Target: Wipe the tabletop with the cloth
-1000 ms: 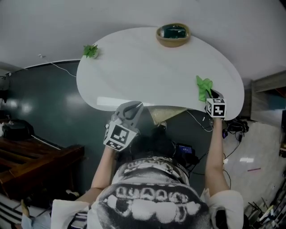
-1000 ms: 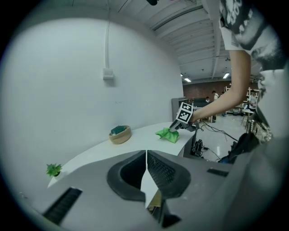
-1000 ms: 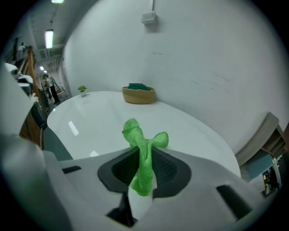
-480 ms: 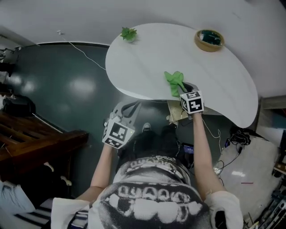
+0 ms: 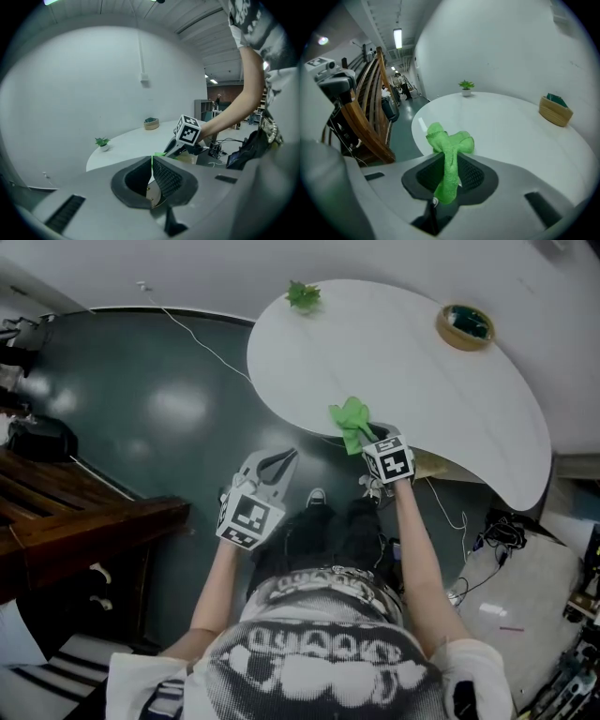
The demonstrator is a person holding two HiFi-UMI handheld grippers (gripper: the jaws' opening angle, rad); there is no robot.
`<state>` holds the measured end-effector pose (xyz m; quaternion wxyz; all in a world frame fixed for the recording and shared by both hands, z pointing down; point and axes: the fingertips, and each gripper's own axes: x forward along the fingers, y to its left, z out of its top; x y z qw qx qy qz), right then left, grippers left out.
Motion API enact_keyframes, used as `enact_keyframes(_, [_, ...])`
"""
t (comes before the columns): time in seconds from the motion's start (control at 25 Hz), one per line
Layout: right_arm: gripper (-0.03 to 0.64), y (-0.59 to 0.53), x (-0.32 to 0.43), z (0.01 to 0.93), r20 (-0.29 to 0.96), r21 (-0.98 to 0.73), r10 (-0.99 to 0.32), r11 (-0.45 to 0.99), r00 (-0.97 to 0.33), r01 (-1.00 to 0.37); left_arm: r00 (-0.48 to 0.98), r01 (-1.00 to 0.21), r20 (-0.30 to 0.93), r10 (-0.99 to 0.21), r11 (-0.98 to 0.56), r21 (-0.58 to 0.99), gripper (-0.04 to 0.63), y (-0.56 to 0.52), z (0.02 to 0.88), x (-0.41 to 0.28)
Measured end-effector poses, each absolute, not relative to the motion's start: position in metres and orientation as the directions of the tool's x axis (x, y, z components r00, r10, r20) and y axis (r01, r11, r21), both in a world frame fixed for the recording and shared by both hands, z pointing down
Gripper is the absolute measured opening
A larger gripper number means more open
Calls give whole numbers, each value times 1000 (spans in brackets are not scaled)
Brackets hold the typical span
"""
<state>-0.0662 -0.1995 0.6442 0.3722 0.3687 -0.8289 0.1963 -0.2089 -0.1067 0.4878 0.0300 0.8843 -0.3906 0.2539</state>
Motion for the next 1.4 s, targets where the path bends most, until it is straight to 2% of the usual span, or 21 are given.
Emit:
enact_keyframes(0.36, [81, -184, 50, 650, 799, 6, -510, 537, -319, -844, 617, -657, 451, -645, -738, -156, 8, -105, 481, -157])
enact_keyframes(1.08, [81, -82, 411, 654, 820, 27, -565, 202, -94, -979, 725, -524, 435, -534, -838, -154, 8, -63, 470, 111])
enact_keyframes(1.4, [81, -24, 517, 660, 822, 28, -570, 80, -22, -996, 754, -464, 448, -480, -872, -154, 8, -33, 476, 191])
